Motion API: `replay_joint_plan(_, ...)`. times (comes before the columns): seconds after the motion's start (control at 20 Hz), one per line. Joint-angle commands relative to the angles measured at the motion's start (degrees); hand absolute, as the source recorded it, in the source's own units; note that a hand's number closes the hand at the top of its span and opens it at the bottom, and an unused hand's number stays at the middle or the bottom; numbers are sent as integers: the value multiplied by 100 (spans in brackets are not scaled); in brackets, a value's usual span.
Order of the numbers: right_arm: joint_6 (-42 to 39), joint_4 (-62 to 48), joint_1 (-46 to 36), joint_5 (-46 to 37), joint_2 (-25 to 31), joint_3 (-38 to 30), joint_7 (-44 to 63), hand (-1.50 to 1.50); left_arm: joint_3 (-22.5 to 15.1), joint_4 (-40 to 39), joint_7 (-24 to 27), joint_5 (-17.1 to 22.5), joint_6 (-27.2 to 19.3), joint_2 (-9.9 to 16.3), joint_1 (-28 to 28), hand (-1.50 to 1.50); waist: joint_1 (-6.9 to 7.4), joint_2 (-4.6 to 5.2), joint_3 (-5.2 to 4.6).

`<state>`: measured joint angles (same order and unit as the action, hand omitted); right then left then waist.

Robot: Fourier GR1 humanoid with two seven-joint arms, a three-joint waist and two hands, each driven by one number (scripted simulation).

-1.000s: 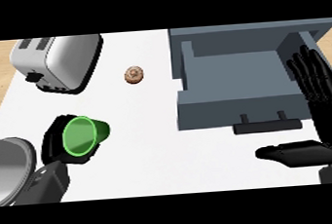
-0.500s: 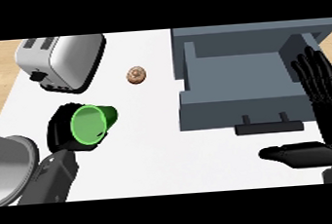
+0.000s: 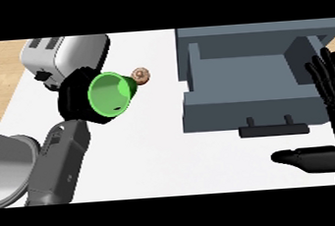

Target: Pick up the cup, place it into the drawer and close the drawer

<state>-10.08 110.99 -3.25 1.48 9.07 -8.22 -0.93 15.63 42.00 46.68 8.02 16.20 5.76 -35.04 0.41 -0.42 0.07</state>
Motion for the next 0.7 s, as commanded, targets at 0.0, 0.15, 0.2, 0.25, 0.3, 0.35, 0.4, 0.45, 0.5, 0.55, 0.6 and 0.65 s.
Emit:
replay_joint_plan(0.0,-2,-147,-129,-13,27,-52,-57,-150,-262,636,-596,-68,-581,-341,-422,150,-31,24,-3)
replay_joint_plan(0.15,-255,-94,143,195,211,-261,-168,-150,-556,1580,-1324,-52,-713,-497,-376,150,-19,7,-1)
replay_joint_plan(0.2,58,-35,-113,-37,38,-93,97,-150,-602,1976,-1748,24,-671,-395,-321,150,19,3,-3)
replay_joint_plan(0.25,-66,-274,-37,-33,49,-75,-158,-150,-940,1653,-1879,103,-1245,-562,-924,150,-56,8,0)
replay_joint_plan(0.3,-158,-173,92,113,113,-240,-306,-150,-861,2296,-2249,30,-872,-528,-450,150,0,6,-2)
replay_joint_plan(0.35,-172,-59,-34,217,148,-221,-7,-150,-1189,1815,-2060,87,-1358,-567,-918,150,-91,23,-4)
replay_joint_plan(0.4,-94,-183,223,-93,-61,-6,-390,-150,-1195,2248,-2411,23,-1523,-569,-826,150,-46,18,-3)
replay_joint_plan(0.45,-81,75,-104,171,87,-161,109,-150,-1012,2148,-2786,-61,-1386,-486,-1210,150,-53,20,-5)
replay_joint_plan(0.5,-97,127,19,152,90,-181,54,-150,-1494,2136,-2559,17,-1914,-571,-1169,150,-97,25,-5)
replay_joint_plan(0.55,-431,-96,236,424,273,-425,-286,-150,-1322,1961,-2778,22,-1986,-572,-1481,150,-116,34,-3)
replay_joint_plan(0.6,-116,-469,-84,74,97,-291,-344,-150,-1556,2009,-2934,106,-2013,-572,-1516,150,-82,40,-4)
replay_joint_plan(0.65,-166,-349,-325,232,231,-337,-11,-150,-1748,1883,-3009,94,-2280,-573,-1762,150,-105,41,-5)
